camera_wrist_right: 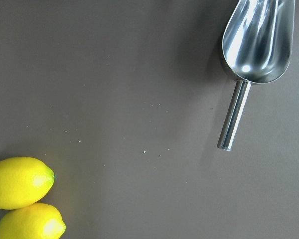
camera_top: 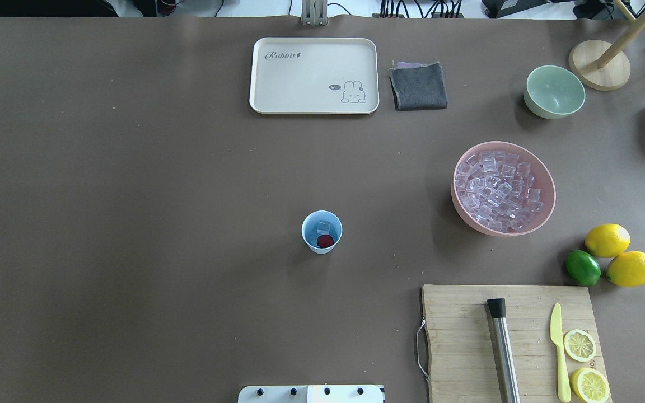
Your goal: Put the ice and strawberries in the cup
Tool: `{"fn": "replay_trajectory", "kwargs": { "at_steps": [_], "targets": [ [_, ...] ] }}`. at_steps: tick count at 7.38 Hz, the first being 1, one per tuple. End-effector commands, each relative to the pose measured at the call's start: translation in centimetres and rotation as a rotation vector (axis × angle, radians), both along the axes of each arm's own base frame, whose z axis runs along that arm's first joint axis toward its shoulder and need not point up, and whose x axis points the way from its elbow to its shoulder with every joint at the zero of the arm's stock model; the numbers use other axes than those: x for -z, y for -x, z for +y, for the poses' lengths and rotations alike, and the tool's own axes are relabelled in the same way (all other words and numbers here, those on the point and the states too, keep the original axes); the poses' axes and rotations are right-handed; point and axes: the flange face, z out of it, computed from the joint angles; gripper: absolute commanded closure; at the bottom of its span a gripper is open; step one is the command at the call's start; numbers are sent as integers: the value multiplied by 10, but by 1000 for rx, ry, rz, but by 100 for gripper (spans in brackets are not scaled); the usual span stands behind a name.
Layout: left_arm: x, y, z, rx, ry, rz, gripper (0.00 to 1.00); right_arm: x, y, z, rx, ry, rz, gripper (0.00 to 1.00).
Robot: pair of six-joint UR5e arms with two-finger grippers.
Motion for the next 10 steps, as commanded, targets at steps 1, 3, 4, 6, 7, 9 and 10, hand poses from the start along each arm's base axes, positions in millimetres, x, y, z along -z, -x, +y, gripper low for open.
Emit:
{"fn": "replay_trajectory", "kwargs": {
  "at_steps": [1, 3, 4, 6, 7, 9, 10],
  "targets": [
    [-3, 18, 6, 39, 7, 3, 3, -3, -1, 0, 3, -1, 20, 0],
    [-6, 26, 7, 56, 12, 3, 2, -5, -2, -2, 1, 5, 18, 0],
    [-11, 26, 6, 54, 20, 1, 3, -12, -2, 1, 2, 17, 19, 0],
    [-16, 26, 6, 56, 18, 1, 2, -17, -7, 4, -5, 26, 23, 0],
    [-18, 26, 6, 57, 21, 1, 2, -20, -7, 5, -5, 31, 22, 0],
    [-18, 26, 6, 58, 22, 1, 2, -19, -8, 6, -9, 32, 19, 0],
    [-18, 26, 7, 57, 22, 2, 2, -20, -8, 6, -9, 34, 19, 0]
  ]
}}
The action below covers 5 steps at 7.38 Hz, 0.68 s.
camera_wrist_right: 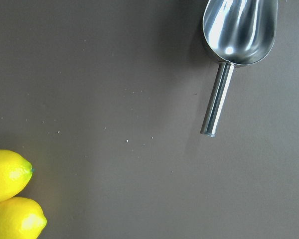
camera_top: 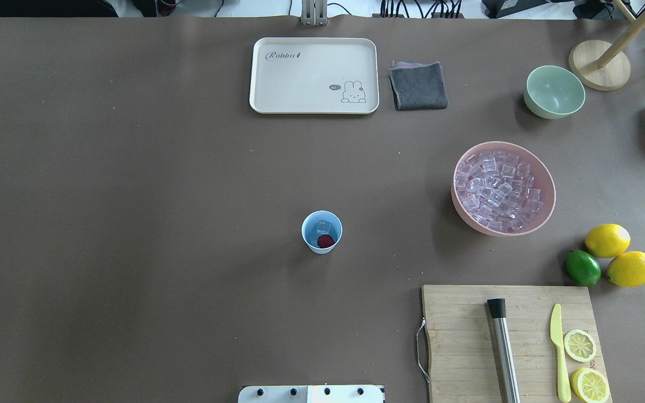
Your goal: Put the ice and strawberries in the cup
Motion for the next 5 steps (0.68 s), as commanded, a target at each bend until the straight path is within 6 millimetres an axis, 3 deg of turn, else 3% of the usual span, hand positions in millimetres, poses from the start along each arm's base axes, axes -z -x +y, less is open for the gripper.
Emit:
{"fn": "replay_trajectory", "kwargs": {
  "at_steps": [1, 5],
  "targets": [
    [0, 0, 2, 1, 1, 1, 3, -2, -1, 1, -1, 5, 0, 0],
    [3, 0, 2, 3, -2, 1, 2, -2, 0, 5, -3, 7, -9, 0]
  ]
}}
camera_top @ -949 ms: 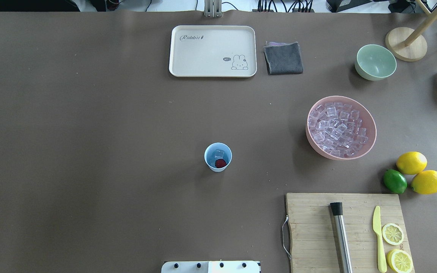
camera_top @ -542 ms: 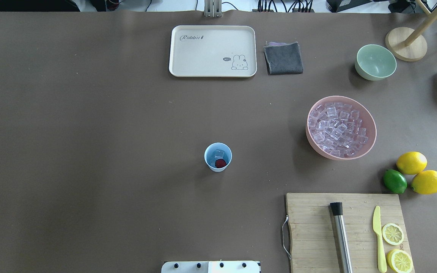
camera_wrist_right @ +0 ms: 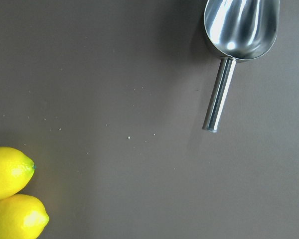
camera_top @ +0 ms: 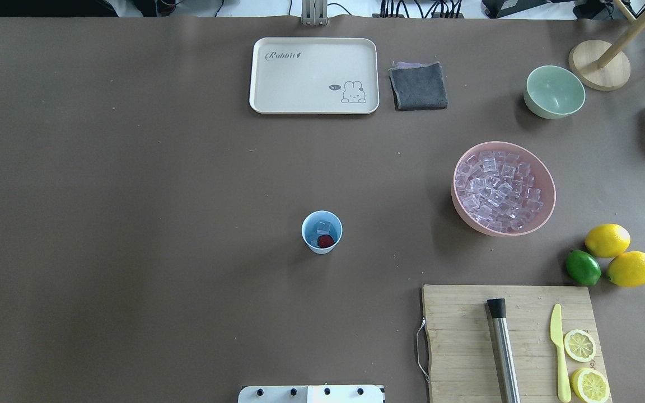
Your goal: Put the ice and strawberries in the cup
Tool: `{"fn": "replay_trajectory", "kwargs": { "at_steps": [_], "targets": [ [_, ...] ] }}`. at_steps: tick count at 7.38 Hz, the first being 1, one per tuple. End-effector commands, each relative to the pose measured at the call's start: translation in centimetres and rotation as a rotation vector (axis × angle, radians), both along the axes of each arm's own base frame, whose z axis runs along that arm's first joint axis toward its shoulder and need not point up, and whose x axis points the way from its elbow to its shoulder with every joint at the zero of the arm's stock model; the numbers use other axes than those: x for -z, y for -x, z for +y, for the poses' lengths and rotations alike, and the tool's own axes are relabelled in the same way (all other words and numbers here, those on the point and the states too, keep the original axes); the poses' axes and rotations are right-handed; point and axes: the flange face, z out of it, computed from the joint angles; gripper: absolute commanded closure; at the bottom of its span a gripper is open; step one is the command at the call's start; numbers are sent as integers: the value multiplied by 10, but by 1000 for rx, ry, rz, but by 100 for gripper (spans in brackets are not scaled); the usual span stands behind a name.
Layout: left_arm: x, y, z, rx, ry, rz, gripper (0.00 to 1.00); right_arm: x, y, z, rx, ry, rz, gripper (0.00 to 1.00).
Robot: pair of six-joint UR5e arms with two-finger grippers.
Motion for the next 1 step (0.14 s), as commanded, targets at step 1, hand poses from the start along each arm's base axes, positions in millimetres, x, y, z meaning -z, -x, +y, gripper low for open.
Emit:
{"fn": "replay_trajectory", "kwargs": {
  "at_steps": [1],
  "targets": [
    [1, 0, 0, 1, -1, 0, 2, 1, 0, 0, -1, -3, -1, 0]
  ]
}}
